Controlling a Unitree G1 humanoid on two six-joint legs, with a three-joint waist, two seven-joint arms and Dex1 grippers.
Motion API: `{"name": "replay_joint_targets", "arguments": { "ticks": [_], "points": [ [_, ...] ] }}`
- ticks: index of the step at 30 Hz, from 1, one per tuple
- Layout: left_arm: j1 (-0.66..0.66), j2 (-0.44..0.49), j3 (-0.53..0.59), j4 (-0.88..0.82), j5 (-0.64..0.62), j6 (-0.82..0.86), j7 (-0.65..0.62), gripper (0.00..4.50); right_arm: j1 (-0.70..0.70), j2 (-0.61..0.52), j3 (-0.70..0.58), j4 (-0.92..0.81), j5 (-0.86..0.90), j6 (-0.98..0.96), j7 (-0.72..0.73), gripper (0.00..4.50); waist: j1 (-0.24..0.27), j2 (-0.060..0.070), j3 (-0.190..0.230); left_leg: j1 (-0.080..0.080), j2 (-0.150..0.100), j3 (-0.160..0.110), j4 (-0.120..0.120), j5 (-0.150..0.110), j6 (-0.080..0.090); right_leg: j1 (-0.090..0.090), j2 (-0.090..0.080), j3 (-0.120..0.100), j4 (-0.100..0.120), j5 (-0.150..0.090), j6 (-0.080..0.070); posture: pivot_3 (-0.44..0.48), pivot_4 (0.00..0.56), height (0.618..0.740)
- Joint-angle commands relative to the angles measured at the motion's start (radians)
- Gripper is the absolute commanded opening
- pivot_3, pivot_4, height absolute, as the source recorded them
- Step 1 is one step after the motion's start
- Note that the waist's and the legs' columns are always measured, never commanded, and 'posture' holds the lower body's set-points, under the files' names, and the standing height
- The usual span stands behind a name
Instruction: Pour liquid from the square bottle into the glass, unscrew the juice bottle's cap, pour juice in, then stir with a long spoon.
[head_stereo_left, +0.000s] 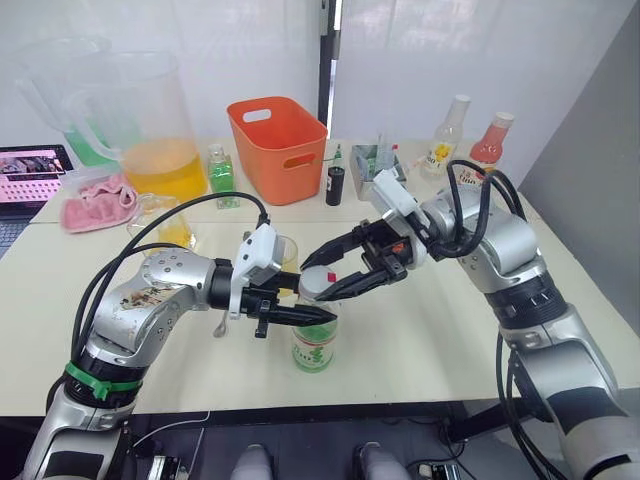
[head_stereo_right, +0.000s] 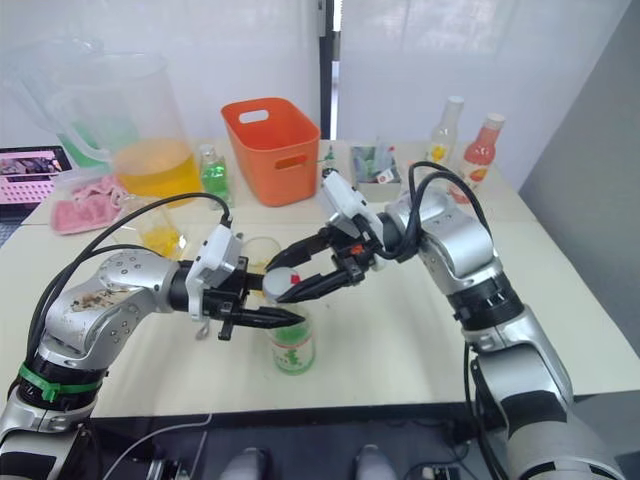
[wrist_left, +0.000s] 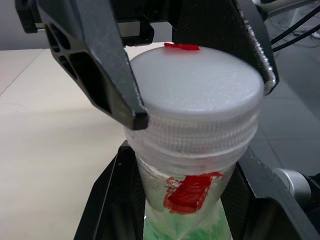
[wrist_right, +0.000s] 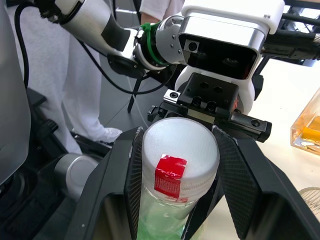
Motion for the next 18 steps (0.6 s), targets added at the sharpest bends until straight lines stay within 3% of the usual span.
{"name": "replay_joint_targets", "arguments": {
  "ticks": [1, 6, 13, 18],
  "points": [
    [0.007, 0.012, -0.009, 0.009, 0.008, -0.002, -0.004, 1.45, -0.015, -0.001, 0.000, -0.011, -0.032, -0.001, 0.044, 2.71, 0.000, 0.000, 0.000, 0.000, 0.000, 0.000, 0.000, 0.000, 0.000, 0.000, 0.000, 0.000, 0.000, 0.000, 0.000, 0.000, 0.150, 0.703],
    [0.001, 0.006, -0.022, 0.034, 0.020, -0.023, -0.007, 1.41, 0.010, -0.013, -0.086, -0.066, -0.001, 0.048, -0.047, 4.42, 0.001, 0.000, 0.000, 0.000, 0.000, 0.000, 0.000, 0.000, 0.000, 0.000, 0.000, 0.000, 0.000, 0.000, 0.000, 0.000, 0.150, 0.703],
    [-0.002, -0.003, -0.028, 0.052, 0.026, -0.043, 0.002, 1.41, 0.209, -0.054, -0.260, -0.333, 0.100, 0.227, -0.304, 4.50, 0.007, 0.000, 0.000, 0.000, 0.000, 0.000, 0.000, 0.000, 0.000, 0.000, 0.000, 0.000, 0.000, 0.000, 0.000, 0.000, 0.150, 0.703],
    [-0.001, -0.021, -0.045, 0.067, 0.031, -0.053, 0.000, 1.41, 0.349, -0.013, -0.381, -0.579, 0.149, 0.328, -0.616, 4.50, 0.008, 0.000, 0.000, 0.001, 0.000, 0.000, 0.000, 0.000, 0.000, 0.001, 0.000, 0.000, 0.000, 0.000, -0.001, 0.000, 0.150, 0.703]
  ]
}}
